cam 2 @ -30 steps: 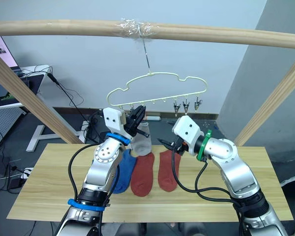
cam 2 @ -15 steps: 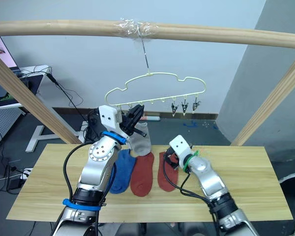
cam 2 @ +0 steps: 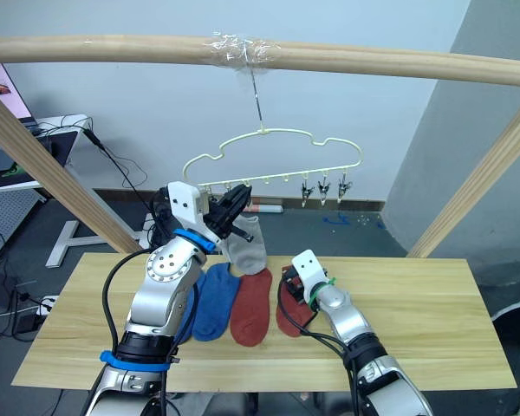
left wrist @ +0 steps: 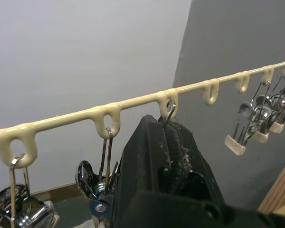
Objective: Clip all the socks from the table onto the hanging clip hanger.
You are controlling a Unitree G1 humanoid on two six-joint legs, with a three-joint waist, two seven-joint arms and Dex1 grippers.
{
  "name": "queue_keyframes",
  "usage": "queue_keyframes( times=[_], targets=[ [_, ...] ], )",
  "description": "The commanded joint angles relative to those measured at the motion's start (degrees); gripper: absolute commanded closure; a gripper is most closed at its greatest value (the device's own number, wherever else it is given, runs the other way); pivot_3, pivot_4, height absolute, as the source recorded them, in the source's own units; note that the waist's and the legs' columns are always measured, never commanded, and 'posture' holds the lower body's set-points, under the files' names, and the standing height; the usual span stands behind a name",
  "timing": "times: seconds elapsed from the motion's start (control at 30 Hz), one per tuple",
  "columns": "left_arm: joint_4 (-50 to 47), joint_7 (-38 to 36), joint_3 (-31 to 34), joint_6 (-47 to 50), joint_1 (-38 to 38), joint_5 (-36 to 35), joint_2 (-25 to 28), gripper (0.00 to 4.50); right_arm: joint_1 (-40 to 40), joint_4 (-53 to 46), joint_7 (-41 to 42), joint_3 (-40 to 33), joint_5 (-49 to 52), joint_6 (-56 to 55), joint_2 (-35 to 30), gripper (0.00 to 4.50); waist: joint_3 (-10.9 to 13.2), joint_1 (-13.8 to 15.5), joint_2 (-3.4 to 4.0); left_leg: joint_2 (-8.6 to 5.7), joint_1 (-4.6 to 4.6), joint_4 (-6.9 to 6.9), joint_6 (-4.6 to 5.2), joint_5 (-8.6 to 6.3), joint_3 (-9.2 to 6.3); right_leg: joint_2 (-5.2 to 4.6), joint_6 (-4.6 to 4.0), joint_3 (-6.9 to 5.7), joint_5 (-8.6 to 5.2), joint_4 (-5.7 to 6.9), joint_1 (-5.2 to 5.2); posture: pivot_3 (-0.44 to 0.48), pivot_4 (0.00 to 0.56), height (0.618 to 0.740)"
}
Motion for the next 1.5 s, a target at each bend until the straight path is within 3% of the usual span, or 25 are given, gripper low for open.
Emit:
queue_keyframes(
  times=[0.03, 0.17, 0.27, 0.43, 0.67, 1.5],
  targets=[
    [-2.8, -2.0, 1.7, 1.7, -0.6, -3.2, 0.8, 4.5, 1.5, 0.2, 0.6, -0.4, -0.3, 0.5, -0.5, 2.32, 0.0, 0.0, 0.0, 0.0, 0.01, 0.0, 0.0, 0.0, 0.0, 0.0, 0.0, 0.0, 0.0, 0.0, 0.01, 0.036, 0.176, 0.71],
    [-3.4, -3.4, 2.6, 4.4, -0.9, -5.8, 1.1, 4.5, 2.3, -2.0, 1.7, 0.2, -0.7, -0.3, -0.5, 3.82, 0.0, 0.0, 0.0, 0.0, 0.01, 0.0, 0.0, 0.0, 0.0, 0.0, 0.0, -0.01, 0.0, 0.0, 0.02, 0.032, 0.178, 0.71],
    [-4.5, -4.9, 3.6, 7.1, -1.2, -8.7, 1.6, 4.5, 3.8, -8.8, 3.7, 2.4, -1.7, -1.1, -1.1, 4.46, 0.0, 0.0, 0.0, 0.0, 0.0, 0.0, 0.0, 0.0, -0.02, 0.0, 0.0, -0.01, 0.0, -0.01, 0.02, 0.029, 0.181, 0.71],
    [-5.9, -7.4, 5.2, 11.0, -1.5, -13.6, 2.5, 4.5, 3.9, -24.5, 7.0, 5.9, -3.1, 2.2, -2.1, 4.46, 0.0, -0.3, 0.02, 0.02, -0.05, -0.02, 0.0, 0.0, -0.03, 0.01, 0.0, 0.0, 0.0, -0.03, -0.03, 0.022, 0.181, 0.71],
    [-7.7, -8.4, 5.7, 14.7, -1.7, -16.4, 3.6, 4.5, -1.2, -32.8, 8.1, 7.0, -3.3, 8.7, -1.0, 4.46, 0.0, -0.1, 0.01, 0.01, -0.08, -0.02, 0.0, 0.0, -0.15, 0.03, 0.01, -0.11, 0.0, -0.07, -0.02, 0.018, 0.18, 0.71],
    [-10.8, -7.2, 6.1, 20.5, -1.1, -19.1, 3.9, 4.5, -7.7, -36.7, 6.7, 4.6, -0.5, 13.1, 3.0, 4.46, 0.0, -0.1, 0.01, 0.01, -0.11, -0.04, 0.0, 0.0, -0.17, 0.01, 0.0, -0.14, 0.0, -0.1, -0.03, 0.016, 0.173, 0.71]
  ],
)
